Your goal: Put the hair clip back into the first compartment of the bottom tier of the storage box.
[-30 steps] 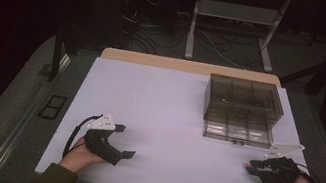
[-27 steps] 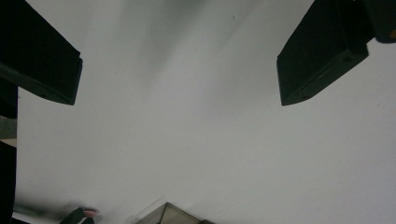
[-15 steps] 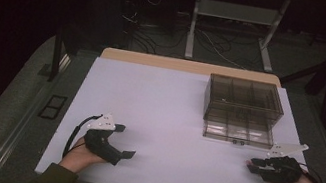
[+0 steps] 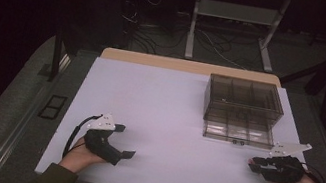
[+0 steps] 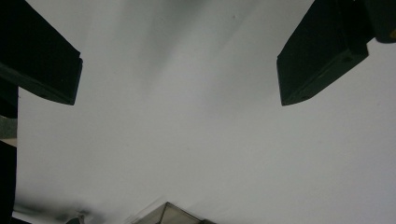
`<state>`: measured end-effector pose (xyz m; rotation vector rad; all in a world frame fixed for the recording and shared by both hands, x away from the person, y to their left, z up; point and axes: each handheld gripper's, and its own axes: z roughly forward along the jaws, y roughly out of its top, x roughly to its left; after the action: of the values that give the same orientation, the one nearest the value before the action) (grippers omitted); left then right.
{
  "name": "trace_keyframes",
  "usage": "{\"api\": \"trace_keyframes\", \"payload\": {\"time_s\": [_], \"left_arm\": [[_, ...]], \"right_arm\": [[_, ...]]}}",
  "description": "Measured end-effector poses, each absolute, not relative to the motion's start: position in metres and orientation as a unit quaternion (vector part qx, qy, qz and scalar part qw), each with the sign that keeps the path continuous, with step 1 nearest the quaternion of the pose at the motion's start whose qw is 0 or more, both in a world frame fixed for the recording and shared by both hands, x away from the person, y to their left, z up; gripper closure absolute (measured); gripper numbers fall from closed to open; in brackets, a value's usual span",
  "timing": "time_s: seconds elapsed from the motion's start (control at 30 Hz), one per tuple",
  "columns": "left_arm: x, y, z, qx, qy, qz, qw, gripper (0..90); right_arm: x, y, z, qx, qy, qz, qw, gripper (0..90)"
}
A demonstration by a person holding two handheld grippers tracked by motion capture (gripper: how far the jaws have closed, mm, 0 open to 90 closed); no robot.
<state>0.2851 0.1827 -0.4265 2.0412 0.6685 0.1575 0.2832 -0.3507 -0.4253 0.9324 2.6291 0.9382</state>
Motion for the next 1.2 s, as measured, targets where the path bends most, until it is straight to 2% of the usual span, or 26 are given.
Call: {"api": "trace_keyframes", "payload": {"time_s": [1.2], "left_arm": [[0.288,0.180,-0.431,0.837,0.264,0.068,0.474,0.0]], "right_arm": [[0.299,-0.349,-0.403,0.356,0.857,0.361,0.095,66.8]]}}
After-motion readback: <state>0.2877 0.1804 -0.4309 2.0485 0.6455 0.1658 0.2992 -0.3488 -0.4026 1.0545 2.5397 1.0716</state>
